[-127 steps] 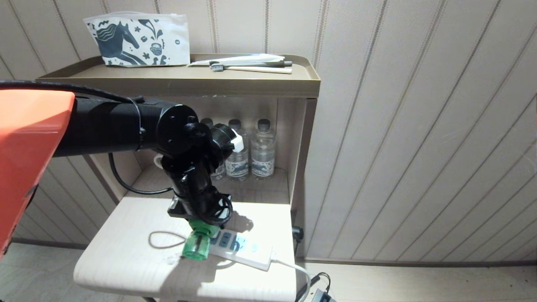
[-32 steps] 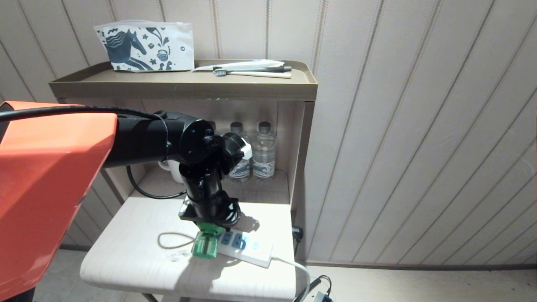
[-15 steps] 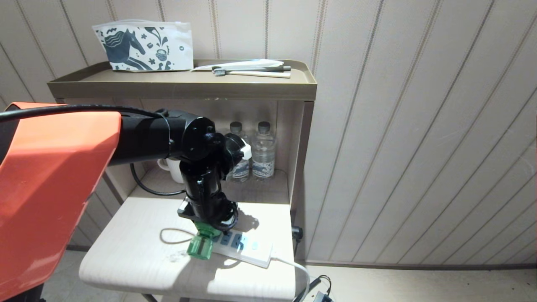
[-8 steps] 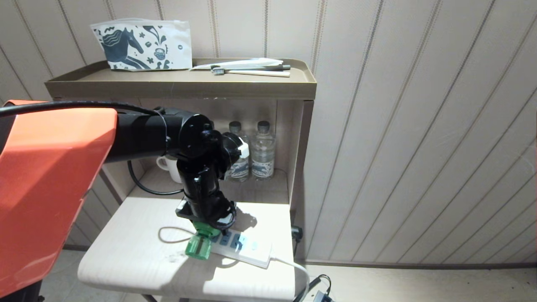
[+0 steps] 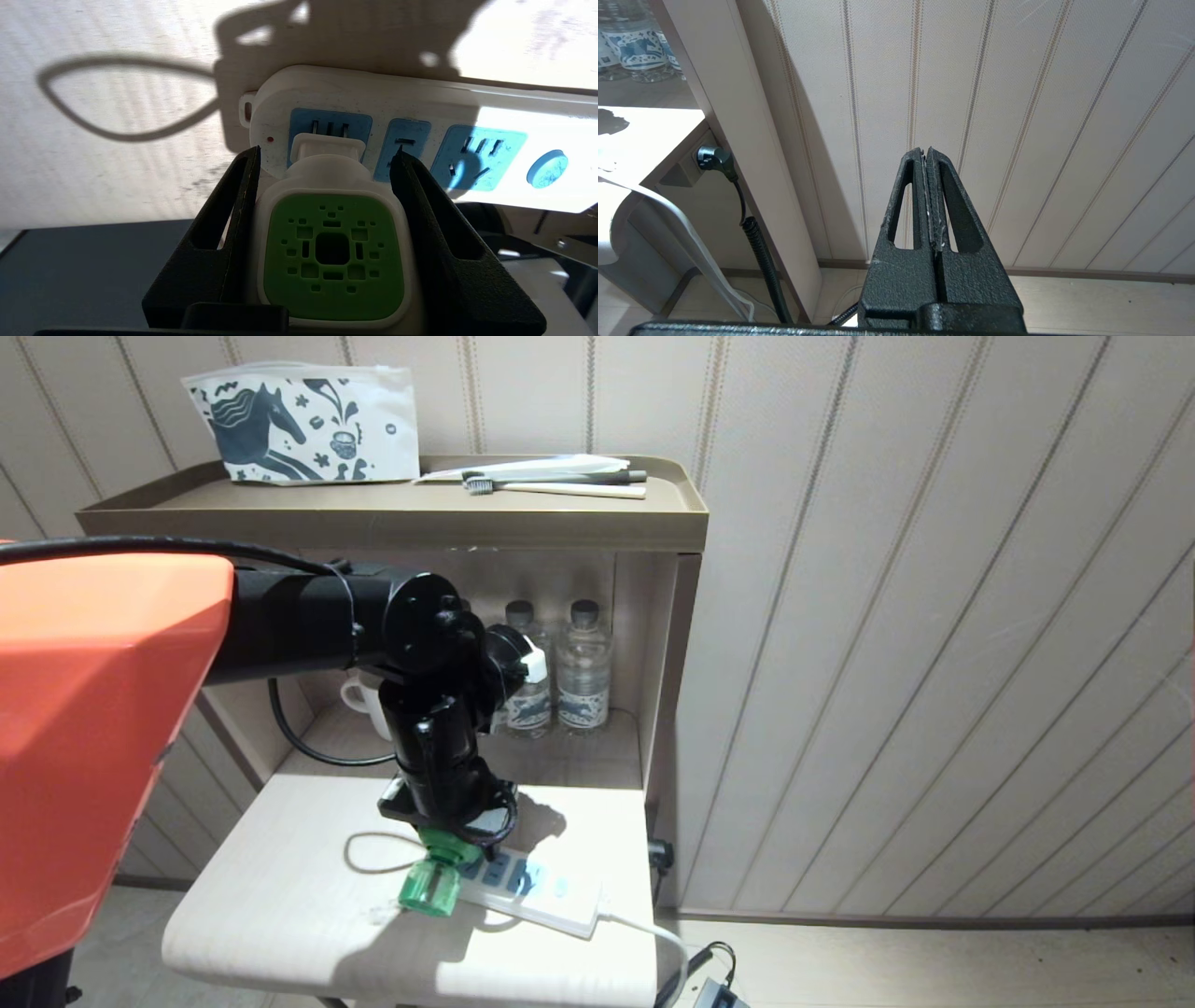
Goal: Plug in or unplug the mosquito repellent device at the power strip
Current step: Insert the plug into the socket
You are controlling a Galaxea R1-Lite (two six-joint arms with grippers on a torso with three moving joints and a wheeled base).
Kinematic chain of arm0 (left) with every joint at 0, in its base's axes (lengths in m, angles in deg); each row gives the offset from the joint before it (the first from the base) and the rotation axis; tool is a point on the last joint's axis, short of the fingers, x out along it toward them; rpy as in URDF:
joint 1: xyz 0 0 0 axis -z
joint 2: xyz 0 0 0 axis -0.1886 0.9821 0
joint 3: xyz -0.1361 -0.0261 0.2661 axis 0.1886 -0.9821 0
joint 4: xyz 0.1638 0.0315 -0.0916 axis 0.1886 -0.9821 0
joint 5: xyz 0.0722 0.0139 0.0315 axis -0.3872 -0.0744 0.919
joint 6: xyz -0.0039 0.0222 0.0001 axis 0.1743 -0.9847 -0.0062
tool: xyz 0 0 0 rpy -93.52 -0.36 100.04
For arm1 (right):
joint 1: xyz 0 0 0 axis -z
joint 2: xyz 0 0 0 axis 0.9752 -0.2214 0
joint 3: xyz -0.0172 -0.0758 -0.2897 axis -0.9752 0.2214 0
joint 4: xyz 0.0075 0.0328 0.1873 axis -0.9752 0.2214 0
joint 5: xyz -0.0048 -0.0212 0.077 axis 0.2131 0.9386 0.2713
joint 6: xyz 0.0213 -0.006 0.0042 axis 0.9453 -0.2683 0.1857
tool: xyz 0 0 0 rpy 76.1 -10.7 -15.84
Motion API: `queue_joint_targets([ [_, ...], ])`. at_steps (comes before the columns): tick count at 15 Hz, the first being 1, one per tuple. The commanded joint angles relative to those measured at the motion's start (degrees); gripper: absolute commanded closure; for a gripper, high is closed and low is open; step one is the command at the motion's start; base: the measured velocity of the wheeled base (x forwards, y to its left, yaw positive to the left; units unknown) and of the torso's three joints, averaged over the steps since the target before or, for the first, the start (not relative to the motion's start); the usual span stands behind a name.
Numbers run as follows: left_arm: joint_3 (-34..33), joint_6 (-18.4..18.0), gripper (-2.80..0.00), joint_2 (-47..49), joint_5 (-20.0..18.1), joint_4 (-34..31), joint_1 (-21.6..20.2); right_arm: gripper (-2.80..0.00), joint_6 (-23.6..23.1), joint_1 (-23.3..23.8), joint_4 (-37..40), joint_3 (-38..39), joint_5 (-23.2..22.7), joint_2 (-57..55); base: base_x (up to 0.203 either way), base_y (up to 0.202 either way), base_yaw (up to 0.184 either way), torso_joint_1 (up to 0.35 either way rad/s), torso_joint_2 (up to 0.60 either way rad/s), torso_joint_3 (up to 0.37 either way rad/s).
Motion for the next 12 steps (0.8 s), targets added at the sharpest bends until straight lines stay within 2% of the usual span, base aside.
queue_joint_targets([
  [1,0.1,0.2,0.0,-2.8,0.1,-1.0,0.0,0.0,0.0,0.0,-0.1,0.0,0.0,-0.1,0.0,0.0,0.0,0.0,0.0,0.0],
  [7,0.2,0.7,0.0,-1.4,-0.2,-2.9,0.2,0.0,0.0,0.0,-0.1,0.0,0.0,0.0,0.0,0.0,0.0,0.0,0.0,0.0],
  [12,0.4,0.5,0.0,3.4,0.4,-0.1,0.2,0.0,0.0,0.0,-0.1,0.0,0.0,-0.1,0.0,0.0,0.0,0.0,0.0,0.0],
])
